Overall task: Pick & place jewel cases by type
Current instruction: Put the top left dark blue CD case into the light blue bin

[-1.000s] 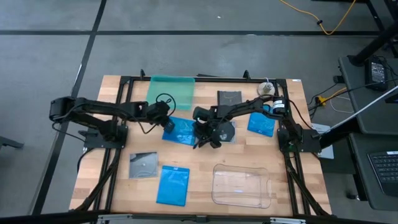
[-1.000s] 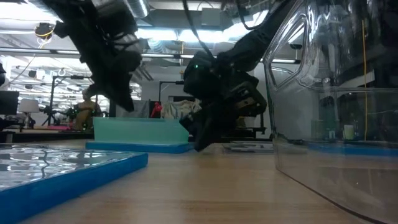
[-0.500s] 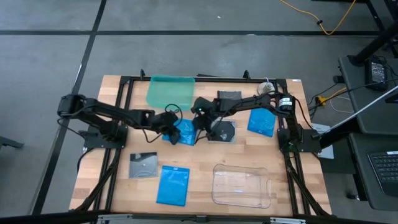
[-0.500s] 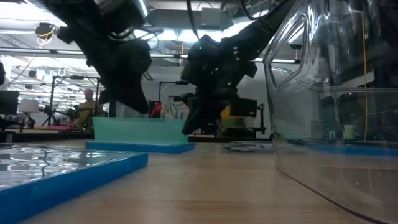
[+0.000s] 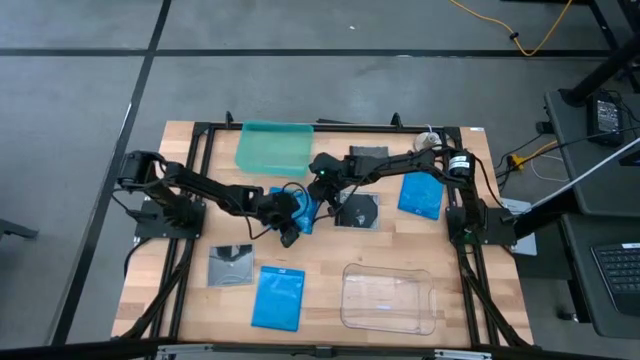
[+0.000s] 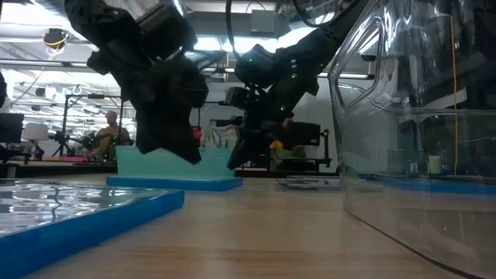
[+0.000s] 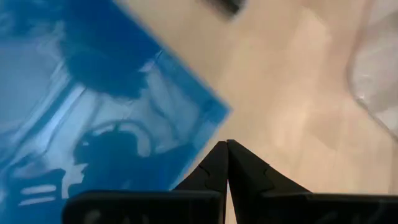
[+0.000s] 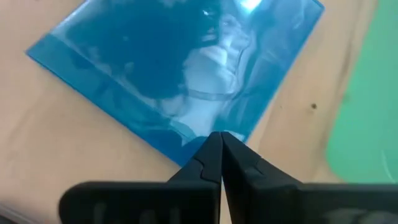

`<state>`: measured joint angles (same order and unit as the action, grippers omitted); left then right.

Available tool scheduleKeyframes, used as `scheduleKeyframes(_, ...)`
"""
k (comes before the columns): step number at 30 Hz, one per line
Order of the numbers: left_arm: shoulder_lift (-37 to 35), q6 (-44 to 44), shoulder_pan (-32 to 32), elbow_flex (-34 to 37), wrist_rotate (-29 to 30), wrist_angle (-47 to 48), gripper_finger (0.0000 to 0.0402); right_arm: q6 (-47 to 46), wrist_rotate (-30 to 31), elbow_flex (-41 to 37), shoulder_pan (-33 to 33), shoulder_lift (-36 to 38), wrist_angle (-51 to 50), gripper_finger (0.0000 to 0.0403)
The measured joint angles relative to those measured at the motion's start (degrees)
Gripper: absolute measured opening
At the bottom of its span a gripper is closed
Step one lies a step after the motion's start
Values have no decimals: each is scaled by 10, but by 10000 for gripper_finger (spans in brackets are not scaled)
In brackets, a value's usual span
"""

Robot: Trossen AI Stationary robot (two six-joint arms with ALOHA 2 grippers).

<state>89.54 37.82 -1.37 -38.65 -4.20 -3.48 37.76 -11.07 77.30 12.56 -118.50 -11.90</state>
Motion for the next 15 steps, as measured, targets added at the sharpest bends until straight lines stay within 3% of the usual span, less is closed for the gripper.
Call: scheduleKeyframes(15,0,16,-36,-2,-5,87,2,-17,0,0,31,-11,1,8)
